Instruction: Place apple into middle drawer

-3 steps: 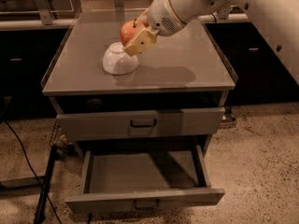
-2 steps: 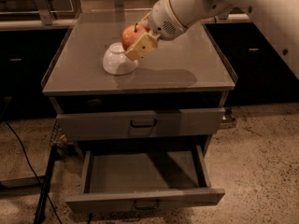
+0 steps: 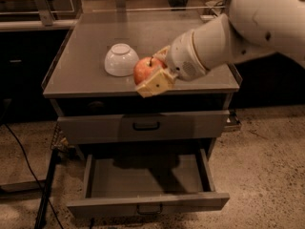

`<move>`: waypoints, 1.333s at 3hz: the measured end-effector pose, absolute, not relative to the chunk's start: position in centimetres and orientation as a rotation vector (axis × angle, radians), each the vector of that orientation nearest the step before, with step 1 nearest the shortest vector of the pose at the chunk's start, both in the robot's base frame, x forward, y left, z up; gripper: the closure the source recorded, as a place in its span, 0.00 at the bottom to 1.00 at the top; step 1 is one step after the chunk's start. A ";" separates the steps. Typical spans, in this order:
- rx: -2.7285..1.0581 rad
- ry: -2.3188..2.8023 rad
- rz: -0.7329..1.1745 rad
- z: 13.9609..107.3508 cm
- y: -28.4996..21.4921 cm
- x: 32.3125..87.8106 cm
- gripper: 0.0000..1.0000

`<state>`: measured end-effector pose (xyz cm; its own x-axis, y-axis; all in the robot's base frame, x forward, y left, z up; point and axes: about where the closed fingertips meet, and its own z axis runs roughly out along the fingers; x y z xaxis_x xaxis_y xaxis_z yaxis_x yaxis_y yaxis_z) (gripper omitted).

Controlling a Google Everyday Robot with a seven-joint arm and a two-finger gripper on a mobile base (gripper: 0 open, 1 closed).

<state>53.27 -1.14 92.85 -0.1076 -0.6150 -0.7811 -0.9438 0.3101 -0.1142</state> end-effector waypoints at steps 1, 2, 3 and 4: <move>-1.334 1.832 0.555 88.7 -2.0 50.5 1.00; -1.339 1.811 0.536 82.2 -1.0 49.2 1.00; -1.341 1.811 0.536 82.1 -1.0 49.2 1.00; -1.372 1.810 0.537 77.2 -0.6 49.4 1.00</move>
Offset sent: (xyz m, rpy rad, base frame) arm -0.0510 0.0053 -0.1811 0.0464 -0.0385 -0.0391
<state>49.37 -0.62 77.21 -0.1068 -0.6050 -0.7891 -0.9373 0.3260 -0.1231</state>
